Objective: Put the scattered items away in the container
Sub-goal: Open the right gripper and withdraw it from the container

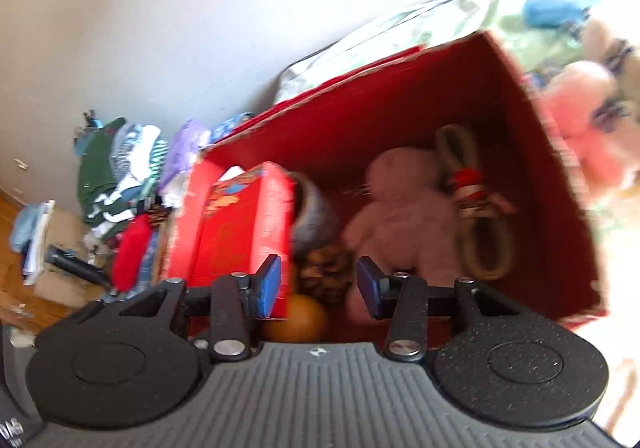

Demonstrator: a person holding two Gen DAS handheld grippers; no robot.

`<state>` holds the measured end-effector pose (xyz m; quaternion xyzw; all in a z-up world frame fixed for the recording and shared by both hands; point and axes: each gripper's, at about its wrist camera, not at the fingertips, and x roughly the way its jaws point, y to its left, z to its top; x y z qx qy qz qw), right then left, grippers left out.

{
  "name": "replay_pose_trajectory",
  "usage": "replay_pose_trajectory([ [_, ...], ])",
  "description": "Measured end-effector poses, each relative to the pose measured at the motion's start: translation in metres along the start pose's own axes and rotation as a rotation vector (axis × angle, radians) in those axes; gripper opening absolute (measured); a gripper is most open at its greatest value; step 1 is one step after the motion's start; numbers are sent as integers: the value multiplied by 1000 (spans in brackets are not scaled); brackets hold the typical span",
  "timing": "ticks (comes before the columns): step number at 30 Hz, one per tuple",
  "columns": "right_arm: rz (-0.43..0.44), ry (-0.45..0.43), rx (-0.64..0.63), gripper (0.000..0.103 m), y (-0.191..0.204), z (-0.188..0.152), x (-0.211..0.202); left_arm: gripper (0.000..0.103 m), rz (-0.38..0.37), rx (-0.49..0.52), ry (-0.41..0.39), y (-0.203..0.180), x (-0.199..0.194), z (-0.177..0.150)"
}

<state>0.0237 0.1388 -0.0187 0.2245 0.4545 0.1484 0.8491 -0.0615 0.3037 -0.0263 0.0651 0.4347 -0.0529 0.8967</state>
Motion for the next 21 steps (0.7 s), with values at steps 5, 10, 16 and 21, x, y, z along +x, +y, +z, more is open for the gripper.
replay_pose_trajectory([
  [5,-72,-51,-65,39,-5,-10,-16,86,41,-32,28,-7,1,3],
  [10,-51,-67,-67,43,-13,-17,-27,86,88,-38,29,-18,-4,5],
  [16,-66,-103,-96,43,-19,-21,-41,86,138,-45,32,-31,-9,9],
  [21,-45,-95,-118,43,-23,-20,-44,86,167,-75,37,-38,-12,10],
])
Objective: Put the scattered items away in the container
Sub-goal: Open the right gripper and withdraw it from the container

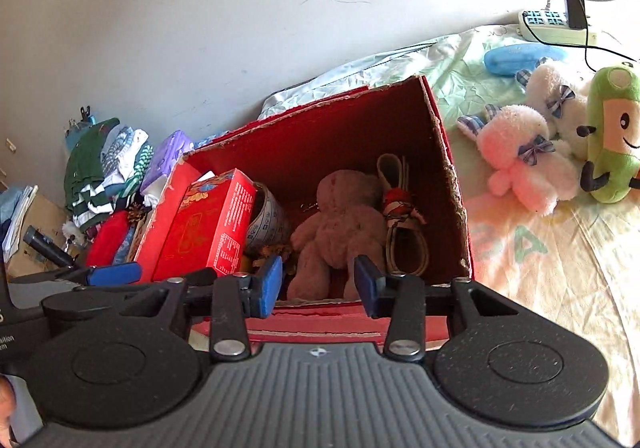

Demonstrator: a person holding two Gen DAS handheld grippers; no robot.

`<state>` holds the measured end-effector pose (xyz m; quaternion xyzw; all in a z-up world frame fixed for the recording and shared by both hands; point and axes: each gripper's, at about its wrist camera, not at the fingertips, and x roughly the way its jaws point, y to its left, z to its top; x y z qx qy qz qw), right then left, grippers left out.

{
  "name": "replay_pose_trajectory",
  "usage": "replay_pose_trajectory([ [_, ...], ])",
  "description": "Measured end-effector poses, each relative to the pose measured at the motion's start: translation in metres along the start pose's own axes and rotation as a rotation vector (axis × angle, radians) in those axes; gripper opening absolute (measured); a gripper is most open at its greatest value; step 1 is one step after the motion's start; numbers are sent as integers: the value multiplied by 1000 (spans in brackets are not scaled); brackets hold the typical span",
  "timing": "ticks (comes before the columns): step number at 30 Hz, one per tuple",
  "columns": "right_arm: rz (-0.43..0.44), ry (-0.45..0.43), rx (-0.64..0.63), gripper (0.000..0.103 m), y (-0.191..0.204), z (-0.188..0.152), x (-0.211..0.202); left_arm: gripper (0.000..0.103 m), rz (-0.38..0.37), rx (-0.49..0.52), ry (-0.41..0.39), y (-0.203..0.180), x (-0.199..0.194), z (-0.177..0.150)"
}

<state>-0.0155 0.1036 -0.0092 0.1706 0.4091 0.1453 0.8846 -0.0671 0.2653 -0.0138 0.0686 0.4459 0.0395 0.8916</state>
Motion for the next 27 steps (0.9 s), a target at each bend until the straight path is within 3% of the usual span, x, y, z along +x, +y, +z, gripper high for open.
replay_pose_trajectory([
  [14,38,20,-57,43,-5,0,-1,86,61,-47,12,-9,-4,-4],
  [27,6,-8,-80,43,1,-4,-3,87,42,-38,-8,-2,-2,-6],
])
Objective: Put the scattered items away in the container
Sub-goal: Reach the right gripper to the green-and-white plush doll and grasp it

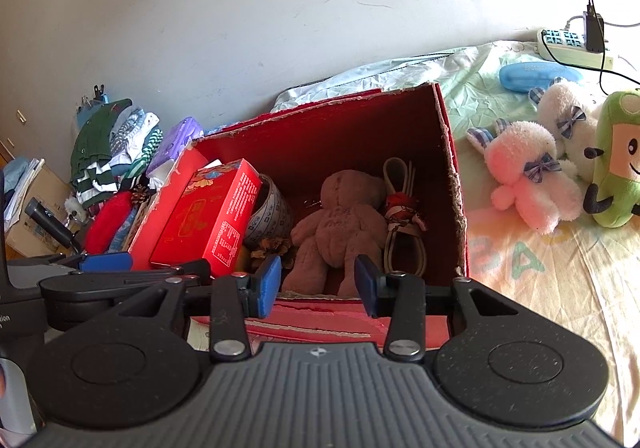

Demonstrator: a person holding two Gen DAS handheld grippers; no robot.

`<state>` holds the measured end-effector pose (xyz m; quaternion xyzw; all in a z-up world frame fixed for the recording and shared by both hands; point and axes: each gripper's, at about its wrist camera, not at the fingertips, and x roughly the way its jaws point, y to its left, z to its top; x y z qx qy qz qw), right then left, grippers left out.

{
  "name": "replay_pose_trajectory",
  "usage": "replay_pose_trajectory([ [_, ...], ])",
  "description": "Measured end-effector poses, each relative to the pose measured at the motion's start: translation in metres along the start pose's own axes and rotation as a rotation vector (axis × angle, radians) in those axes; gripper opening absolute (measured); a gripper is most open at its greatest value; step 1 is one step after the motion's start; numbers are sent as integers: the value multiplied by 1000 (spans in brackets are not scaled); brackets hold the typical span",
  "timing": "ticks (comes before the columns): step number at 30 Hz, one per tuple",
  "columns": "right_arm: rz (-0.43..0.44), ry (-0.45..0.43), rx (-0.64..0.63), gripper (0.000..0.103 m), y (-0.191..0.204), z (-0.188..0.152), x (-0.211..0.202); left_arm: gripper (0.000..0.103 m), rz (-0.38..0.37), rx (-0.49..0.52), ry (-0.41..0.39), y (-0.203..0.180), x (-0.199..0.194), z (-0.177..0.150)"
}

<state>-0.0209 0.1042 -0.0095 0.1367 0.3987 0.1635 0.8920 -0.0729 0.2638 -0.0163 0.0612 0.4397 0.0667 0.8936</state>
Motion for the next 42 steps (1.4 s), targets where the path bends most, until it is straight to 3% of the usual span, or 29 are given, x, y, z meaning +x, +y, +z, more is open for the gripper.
replay_pose_trajectory([
  [7,22,-40,10,47,-7,-4,-28,86,-75,24,-76,-7,-14,4],
  [12,-33,-125,-22,47,-27,-8,-64,85,-142,91,-170,-37,-38,11],
  [18,-143,-150,-41,49,-71,-8,-85,85,-288,190,-274,-101,-74,14],
  [26,-240,-110,169,50,-179,-10,-98,88,-459,301,-295,-206,-88,11],
  [34,-178,-92,201,54,-260,25,-99,94,-469,335,-319,-301,-47,10],
  [42,-48,-40,169,56,-277,70,-59,91,-416,336,-296,-339,1,16],
])
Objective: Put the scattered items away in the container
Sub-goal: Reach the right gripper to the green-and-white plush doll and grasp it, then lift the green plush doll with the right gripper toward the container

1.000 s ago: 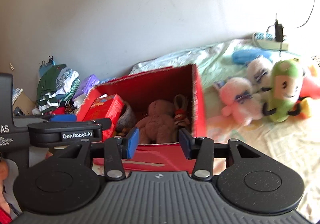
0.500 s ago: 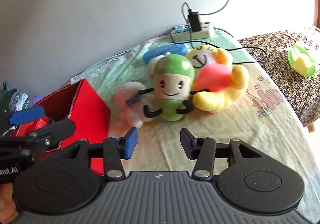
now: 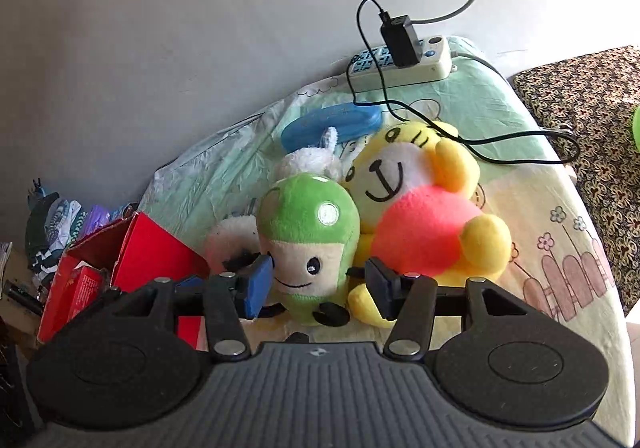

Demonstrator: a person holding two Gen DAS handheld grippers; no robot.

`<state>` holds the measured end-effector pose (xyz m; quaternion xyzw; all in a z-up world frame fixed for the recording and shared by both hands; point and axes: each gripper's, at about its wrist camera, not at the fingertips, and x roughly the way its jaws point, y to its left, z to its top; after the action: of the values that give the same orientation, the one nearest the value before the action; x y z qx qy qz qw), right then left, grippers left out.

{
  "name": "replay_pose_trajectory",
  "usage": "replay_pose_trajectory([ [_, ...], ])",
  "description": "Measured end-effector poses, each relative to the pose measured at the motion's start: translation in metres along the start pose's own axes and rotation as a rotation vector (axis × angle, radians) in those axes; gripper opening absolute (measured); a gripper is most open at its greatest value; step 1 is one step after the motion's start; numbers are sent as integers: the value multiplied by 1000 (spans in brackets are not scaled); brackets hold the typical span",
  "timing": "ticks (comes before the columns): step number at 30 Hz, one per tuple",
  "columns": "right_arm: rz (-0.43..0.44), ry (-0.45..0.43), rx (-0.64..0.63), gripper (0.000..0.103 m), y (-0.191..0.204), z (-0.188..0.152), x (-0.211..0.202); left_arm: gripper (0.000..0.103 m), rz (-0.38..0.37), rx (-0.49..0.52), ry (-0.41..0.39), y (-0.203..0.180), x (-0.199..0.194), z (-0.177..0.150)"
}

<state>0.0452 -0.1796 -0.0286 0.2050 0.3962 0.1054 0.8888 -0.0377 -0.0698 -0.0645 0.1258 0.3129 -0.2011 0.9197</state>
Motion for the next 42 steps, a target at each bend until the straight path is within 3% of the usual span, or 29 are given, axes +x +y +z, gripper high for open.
replay_pose_trajectory([
  [4,2,29,-63,56,3,12,23,80,-38,-71,51,9,24,3],
  [7,30,50,-46,59,-3,14,38,76,-13,-58,59,6,36,5],
  [9,55,59,-33,64,-6,17,47,67,5,-43,64,5,42,7],
  [15,117,71,-2,65,-10,23,66,60,1,-81,74,14,56,10],
  [19,146,72,2,59,-14,24,64,57,-2,-79,70,12,54,11],
  [29,203,118,68,57,-23,8,15,50,-123,-91,42,4,-8,-1],
  [35,210,181,24,58,-3,-28,-15,47,-194,-77,63,5,-55,-33],
  [42,208,314,-9,57,27,-76,-15,38,-252,-63,58,16,-108,-68],
])
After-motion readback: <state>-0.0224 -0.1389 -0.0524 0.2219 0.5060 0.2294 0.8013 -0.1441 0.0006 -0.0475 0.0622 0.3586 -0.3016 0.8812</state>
